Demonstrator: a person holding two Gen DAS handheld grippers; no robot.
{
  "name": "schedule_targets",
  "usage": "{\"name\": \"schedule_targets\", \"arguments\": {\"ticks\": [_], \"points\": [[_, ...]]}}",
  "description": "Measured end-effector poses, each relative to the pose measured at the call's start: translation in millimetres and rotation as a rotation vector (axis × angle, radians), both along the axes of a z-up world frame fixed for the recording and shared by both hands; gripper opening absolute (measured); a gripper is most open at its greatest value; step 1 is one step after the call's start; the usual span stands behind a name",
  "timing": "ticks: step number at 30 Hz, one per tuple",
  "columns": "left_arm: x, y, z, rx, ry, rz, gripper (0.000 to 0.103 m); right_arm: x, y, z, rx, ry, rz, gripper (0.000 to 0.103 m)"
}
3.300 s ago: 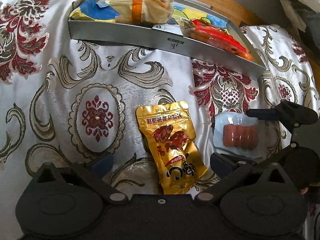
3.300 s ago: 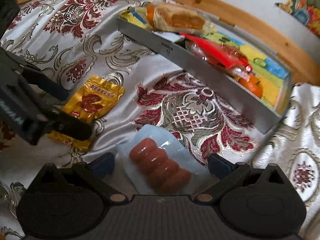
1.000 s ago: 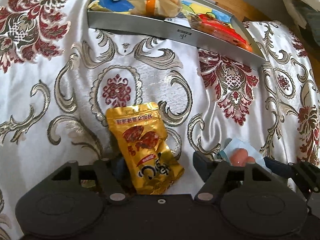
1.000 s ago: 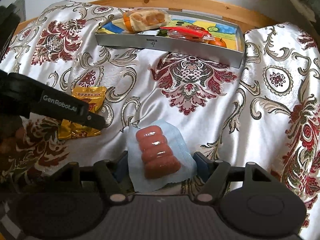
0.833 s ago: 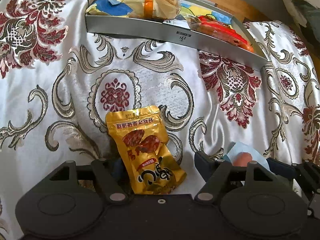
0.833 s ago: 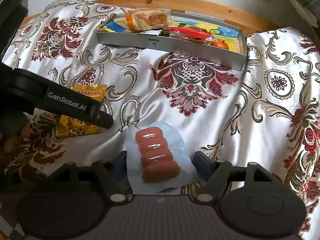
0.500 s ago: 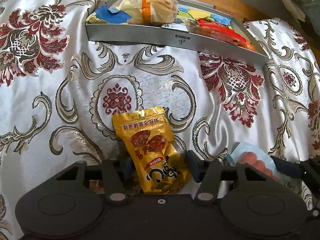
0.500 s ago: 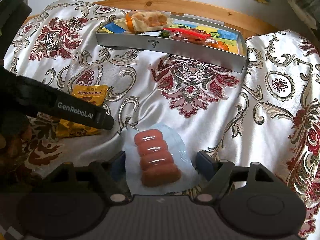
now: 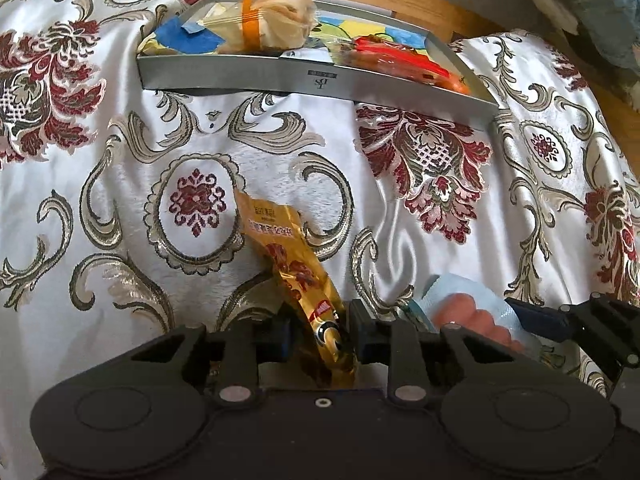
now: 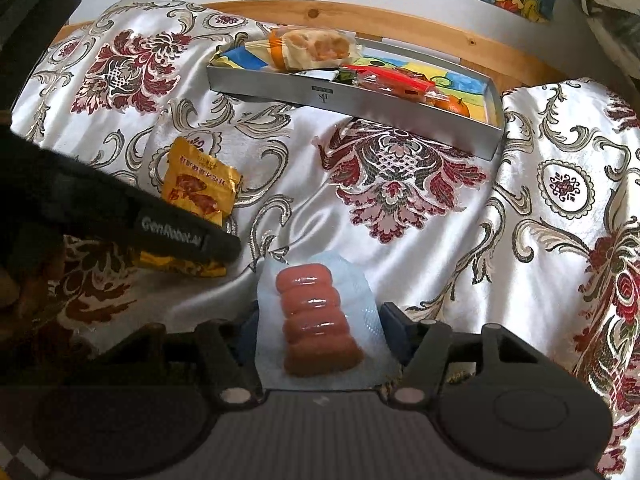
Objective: Organize snacks
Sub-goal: 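Lift the gold pouch and sausage pack with both tools toward the tray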
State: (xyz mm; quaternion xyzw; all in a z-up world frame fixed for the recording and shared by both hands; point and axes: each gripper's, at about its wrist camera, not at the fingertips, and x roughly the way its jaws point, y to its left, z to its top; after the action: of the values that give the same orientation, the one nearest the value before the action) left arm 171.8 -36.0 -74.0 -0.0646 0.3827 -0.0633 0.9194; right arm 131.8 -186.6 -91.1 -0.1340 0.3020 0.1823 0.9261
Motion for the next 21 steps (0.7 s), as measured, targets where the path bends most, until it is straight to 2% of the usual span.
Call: {"name": "schedule_targets", "arguments": {"ticks": [11,17,21], "points": [[1.4,6.4,0.9,-0.041,0.002,0.043,0.028,-1.9,0.6,0.4,-0.017,-0.020,0.007,0.065],[-1.4,3.8,2.7,-0.040,-0.015,0.026,0.023,-2.1,0.8,0.6,-0.021,-0.027,0.010,0.065],[-2.0,1.5,3.1,-0.035,-0.023,0.011,0.023,-4.1,2.1,0.6,-0.024,-0.036,0.015,0.065]]}}
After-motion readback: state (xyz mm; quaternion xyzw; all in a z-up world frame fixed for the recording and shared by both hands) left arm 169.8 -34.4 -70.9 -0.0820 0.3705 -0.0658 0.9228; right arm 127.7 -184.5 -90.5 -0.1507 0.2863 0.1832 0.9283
